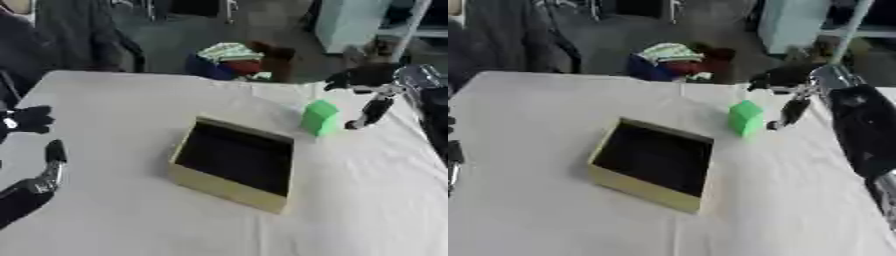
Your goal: Pick up objects on the table and place them in the box.
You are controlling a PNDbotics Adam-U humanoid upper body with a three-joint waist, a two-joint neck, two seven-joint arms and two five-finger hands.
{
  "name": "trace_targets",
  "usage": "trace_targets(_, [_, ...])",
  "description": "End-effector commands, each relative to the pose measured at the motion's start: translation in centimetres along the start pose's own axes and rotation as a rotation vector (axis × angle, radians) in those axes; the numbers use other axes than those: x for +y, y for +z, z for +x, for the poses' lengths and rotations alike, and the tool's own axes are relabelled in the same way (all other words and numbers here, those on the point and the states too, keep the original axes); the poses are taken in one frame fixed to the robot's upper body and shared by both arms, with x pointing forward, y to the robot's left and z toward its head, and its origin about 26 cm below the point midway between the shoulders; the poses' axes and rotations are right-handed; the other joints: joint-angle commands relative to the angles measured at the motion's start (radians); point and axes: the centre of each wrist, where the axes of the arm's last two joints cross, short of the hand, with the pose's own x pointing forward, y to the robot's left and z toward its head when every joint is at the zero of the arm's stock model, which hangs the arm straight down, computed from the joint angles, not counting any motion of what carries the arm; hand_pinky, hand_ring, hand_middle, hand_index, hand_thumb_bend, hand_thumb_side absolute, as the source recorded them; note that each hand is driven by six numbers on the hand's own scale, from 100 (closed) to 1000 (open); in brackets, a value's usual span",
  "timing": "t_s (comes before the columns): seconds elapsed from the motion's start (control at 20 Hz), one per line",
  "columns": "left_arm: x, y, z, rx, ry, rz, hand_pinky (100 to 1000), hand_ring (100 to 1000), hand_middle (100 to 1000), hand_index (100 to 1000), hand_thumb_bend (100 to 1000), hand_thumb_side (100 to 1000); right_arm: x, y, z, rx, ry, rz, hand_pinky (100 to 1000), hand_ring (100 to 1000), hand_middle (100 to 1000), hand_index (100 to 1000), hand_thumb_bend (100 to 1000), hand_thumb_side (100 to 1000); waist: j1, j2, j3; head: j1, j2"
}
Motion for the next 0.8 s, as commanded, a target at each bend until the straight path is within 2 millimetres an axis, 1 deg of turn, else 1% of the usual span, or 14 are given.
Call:
trace_targets(0.05, [1.0, -0.5, 0.3, -0.028, -0.027, 0.012, 712, 639, 645, 839, 100, 430, -1.5, 0.5, -0.8, 0.023, 0.027, -0.018, 937, 1000, 1000, 1000, 469, 388, 0.0, -0.009, 0.004, 0.0, 0.002])
trace_targets(0.3, [1.0, -0.5, 0.3, -0.028, -0.027, 0.012, 712, 639, 645, 839, 100, 433, -1.5, 0.0, -0.5, 0.012, 0.029, -0.009, 937, 1000, 1000, 1000, 473, 403, -0.005, -0.006, 0.007, 0.0, 0.002])
trace_targets(0.35, [1.0, -0.5, 0.3, -0.028, -0.027, 0.012, 712, 639, 645, 839, 100, 418, -1.5, -0.1, -0.4, 0.009, 0.029, -0.007, 937, 1000, 1000, 1000, 472, 425, -0.006, -0.006, 0.008, 0.001, 0.003])
trace_targets(0.4, [1.0, -0.5, 0.3, -0.028, -0.027, 0.011, 712, 639, 645, 839, 100, 433, -1.5, -0.3, -0.3, 0.006, 0.029, -0.005, 937, 1000, 1000, 1000, 474, 403, -0.006, -0.005, 0.007, 0.001, 0.003])
trace_targets(0.8, [1.0, -0.6, 0.3, -0.033, -0.027, 0.012, 712, 639, 644, 838, 100, 435, -1.4, -1.0, 0.3, 0.009, 0.013, 0.012, 937, 1000, 1000, 1000, 476, 407, -0.012, 0.002, 0.018, -0.001, 0.0])
